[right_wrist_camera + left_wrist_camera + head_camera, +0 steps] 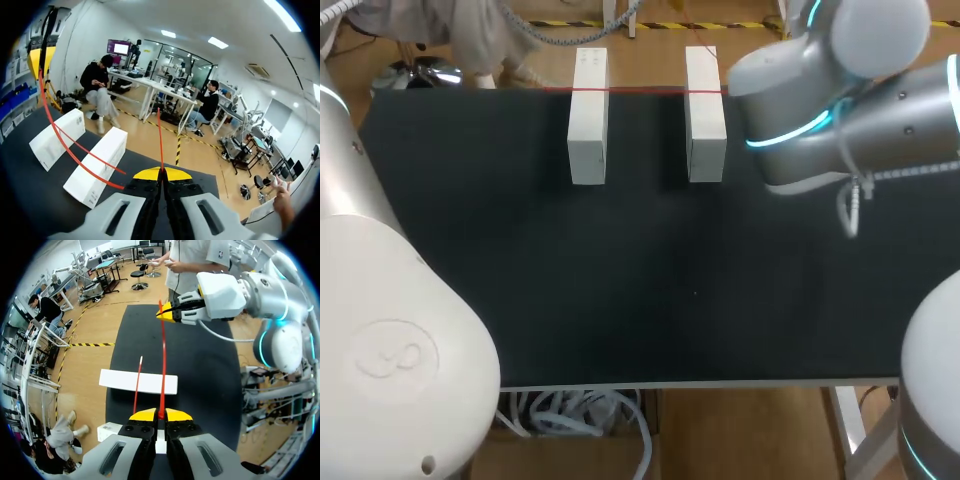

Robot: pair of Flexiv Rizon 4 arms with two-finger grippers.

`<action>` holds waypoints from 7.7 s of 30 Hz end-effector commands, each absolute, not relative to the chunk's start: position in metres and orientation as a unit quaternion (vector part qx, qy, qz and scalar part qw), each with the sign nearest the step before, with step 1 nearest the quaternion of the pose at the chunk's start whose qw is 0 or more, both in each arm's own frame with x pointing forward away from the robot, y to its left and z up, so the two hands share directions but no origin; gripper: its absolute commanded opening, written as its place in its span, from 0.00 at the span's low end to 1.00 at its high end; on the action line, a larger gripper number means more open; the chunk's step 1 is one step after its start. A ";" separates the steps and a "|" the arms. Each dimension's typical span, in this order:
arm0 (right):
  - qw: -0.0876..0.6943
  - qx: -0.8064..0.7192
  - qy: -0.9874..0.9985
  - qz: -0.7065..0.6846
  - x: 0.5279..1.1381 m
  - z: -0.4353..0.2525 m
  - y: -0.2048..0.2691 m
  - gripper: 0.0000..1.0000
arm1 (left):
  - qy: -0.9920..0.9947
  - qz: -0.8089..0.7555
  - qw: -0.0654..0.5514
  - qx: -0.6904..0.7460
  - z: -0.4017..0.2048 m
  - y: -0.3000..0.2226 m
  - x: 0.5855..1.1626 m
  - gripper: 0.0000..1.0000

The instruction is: Grab the tape and strap the tape.

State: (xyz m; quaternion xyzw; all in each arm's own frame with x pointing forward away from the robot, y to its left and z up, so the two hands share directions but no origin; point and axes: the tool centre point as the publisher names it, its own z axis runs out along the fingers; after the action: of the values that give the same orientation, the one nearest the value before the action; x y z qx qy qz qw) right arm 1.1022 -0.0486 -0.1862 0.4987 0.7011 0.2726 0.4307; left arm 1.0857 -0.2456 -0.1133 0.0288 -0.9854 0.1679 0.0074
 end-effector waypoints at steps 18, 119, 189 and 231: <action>0.530 0.408 0.725 0.165 1.112 -0.159 0.001 0.00 | -0.986 0.165 0.008 0.030 -0.112 -0.246 1.086 0.00; 0.659 0.190 0.727 -0.030 1.104 -0.119 0.075 0.00 | -0.986 0.165 0.008 0.030 -0.112 -0.246 1.086 0.00; 0.688 0.187 0.698 -0.061 1.101 -0.114 0.078 0.00 | -0.986 0.165 0.008 0.030 -0.112 -0.246 1.086 0.00; 0.687 0.183 0.701 -0.052 1.100 -0.113 0.087 0.00 | -0.986 0.165 0.008 0.030 -0.112 -0.246 1.086 0.00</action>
State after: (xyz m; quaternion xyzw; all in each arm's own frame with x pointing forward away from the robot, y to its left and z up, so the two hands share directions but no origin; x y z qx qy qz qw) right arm 1.1009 0.0872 -0.1161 0.1839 0.6979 -0.0522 0.6902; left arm 1.0857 -0.2456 -0.1135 0.0291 -0.9854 0.1677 0.0069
